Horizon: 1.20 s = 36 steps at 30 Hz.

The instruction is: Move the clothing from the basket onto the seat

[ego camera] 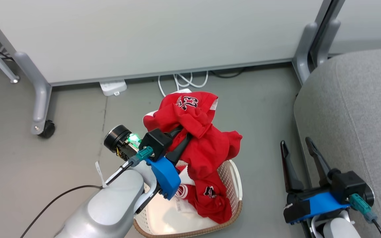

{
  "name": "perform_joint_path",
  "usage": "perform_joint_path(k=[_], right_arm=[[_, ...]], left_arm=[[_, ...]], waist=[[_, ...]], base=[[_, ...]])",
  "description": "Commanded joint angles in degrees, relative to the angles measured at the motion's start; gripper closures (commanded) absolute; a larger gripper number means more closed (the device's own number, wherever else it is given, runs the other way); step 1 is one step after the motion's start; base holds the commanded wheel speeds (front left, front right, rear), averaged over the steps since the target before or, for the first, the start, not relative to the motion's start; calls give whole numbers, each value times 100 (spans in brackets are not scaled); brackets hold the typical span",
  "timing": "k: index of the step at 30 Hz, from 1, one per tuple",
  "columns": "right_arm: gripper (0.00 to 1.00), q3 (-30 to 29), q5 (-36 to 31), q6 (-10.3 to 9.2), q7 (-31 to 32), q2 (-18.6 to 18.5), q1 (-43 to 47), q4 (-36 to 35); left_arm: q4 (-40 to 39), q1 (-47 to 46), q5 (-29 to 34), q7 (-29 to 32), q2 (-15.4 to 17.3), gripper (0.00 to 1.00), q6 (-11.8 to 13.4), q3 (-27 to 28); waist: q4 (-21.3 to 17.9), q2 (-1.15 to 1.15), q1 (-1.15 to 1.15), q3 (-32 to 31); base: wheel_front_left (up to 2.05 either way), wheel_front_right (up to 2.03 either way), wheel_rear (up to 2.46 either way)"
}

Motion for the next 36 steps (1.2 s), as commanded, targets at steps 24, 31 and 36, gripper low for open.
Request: perform_joint_path(k=[24,31,36], right_arm=[[0,942,546,-2,-30,-16,779,292],[0,1537,746,-2,-30,-17,576,346],[0,1901,1069,-2,-30,-16,359,432]], left_arm=[[-56,373,-15,-29,-204,100,-44,306],[-65,313,24,-29,-227,100,-68,337],[-62,289,42,-29,-237,100,-85,353]], waist=[[242,0,1,-936],[283,0,1,-892],[304,0,1,-845]], base=[[0,0,0],[0,0,0],[0,0,0]])
